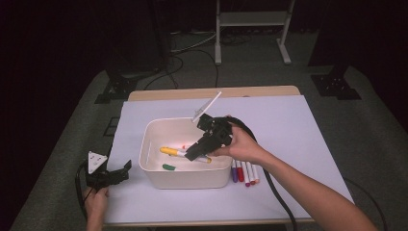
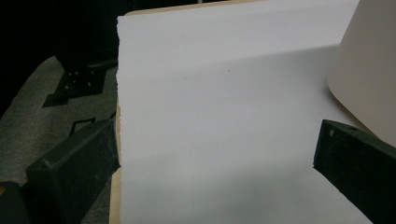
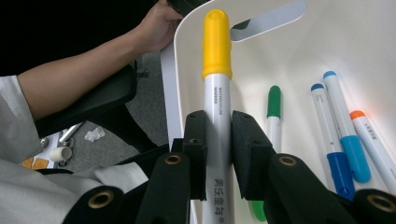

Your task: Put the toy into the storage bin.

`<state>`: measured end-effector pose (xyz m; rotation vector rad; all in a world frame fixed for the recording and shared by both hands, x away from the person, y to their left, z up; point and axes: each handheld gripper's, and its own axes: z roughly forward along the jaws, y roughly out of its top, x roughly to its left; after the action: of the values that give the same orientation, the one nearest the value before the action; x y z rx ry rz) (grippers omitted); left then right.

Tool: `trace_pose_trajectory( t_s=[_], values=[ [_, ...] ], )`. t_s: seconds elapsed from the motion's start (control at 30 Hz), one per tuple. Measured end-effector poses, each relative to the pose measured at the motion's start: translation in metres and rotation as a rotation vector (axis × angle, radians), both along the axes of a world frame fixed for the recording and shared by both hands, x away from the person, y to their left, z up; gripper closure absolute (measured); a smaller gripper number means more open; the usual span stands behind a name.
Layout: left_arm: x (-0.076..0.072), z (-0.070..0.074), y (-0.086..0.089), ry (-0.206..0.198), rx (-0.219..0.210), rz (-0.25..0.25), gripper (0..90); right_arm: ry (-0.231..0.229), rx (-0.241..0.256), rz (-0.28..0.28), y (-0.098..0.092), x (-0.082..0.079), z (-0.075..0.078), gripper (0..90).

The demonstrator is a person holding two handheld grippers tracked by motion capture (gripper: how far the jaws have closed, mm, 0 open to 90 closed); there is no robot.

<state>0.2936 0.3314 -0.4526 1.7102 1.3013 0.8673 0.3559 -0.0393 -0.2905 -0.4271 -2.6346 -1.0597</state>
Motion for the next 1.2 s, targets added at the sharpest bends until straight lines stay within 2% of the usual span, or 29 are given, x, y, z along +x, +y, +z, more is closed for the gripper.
trace_pose_trajectory(
  t_s=[0.7,1.2],
  values=[
    [0.000,0.000,0.000,0.000,-0.004,-0.003,0.0,0.048,-0.084,0.046,0.036,0.013,-0.032,75.6],
    [0.000,0.000,0.001,0.000,-0.005,-0.005,0.0,0.041,-0.160,0.068,0.052,0.016,-0.049,75.6]
  ],
)
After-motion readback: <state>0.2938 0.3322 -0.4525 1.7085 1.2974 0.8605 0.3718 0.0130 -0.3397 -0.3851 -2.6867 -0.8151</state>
